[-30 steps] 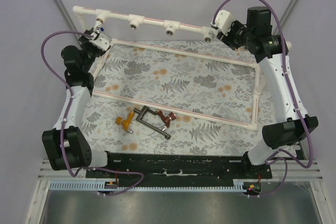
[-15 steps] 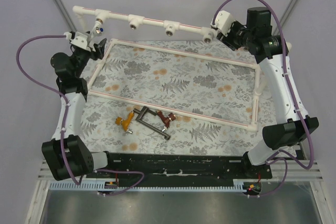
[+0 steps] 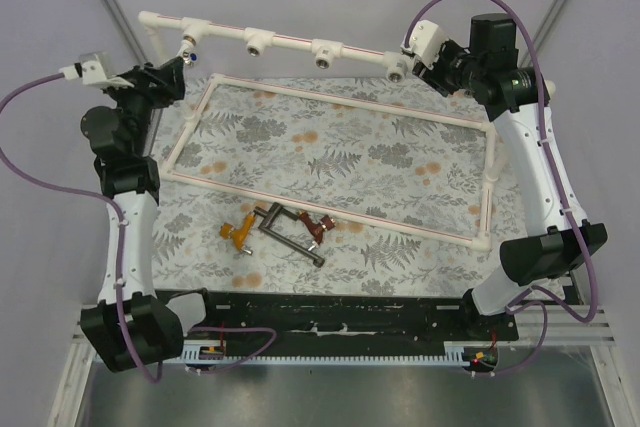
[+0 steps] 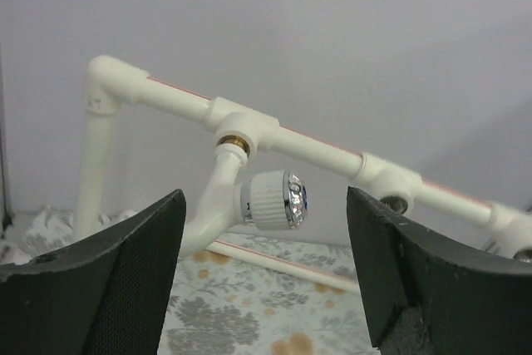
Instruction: Install the water faucets
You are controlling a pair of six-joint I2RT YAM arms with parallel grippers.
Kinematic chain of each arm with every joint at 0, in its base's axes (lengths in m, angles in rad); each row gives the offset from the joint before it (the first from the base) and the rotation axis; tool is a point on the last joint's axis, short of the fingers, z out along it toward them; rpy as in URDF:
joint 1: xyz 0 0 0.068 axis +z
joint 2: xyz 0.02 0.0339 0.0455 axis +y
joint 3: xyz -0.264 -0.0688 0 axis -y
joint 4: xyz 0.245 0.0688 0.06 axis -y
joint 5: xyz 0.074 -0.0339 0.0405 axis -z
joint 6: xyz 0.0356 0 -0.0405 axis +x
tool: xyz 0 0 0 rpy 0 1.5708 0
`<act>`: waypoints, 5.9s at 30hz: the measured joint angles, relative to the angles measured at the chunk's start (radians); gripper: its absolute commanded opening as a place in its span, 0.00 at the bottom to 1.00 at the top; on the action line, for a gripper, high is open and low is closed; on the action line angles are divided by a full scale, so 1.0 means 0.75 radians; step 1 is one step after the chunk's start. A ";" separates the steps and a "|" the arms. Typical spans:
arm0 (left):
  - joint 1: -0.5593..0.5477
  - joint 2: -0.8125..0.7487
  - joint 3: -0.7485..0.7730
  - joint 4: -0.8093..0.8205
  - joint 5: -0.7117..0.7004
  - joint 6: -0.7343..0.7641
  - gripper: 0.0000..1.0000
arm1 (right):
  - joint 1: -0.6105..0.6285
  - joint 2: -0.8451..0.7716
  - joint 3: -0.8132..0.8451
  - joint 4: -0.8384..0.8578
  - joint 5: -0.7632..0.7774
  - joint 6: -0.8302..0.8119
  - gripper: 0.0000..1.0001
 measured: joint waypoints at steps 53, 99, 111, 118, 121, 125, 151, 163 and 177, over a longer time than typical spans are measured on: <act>-0.125 0.328 0.169 -0.310 -0.429 -1.731 0.17 | 0.000 0.001 0.001 0.002 0.017 0.000 0.00; -0.217 0.222 0.009 -0.082 -0.133 1.589 0.70 | 0.000 -0.006 -0.001 -0.017 0.021 -0.005 0.00; -0.158 -0.078 -0.037 -0.254 -0.028 1.050 0.82 | 0.000 -0.005 -0.001 -0.014 0.021 -0.005 0.00; -0.089 -0.160 -0.021 -0.240 -0.136 0.400 0.87 | 0.000 -0.002 0.001 -0.012 0.021 -0.005 0.00; -0.079 -0.153 0.025 -0.294 -0.288 0.052 0.88 | 0.000 -0.002 0.002 -0.013 0.020 -0.005 0.00; -0.076 -0.153 0.104 -0.450 -0.484 -0.382 0.89 | 0.000 -0.002 0.002 -0.013 0.020 -0.004 0.00; -0.001 0.281 0.204 -0.551 -0.296 -1.590 0.75 | 0.000 -0.002 0.001 -0.012 0.023 -0.004 0.00; -0.004 0.355 0.204 -0.308 -0.219 -1.716 0.26 | 0.000 -0.002 0.001 -0.011 0.026 -0.004 0.00; 0.019 0.403 0.227 -0.117 -0.035 -0.925 0.02 | 0.000 -0.002 0.000 -0.005 0.032 -0.001 0.00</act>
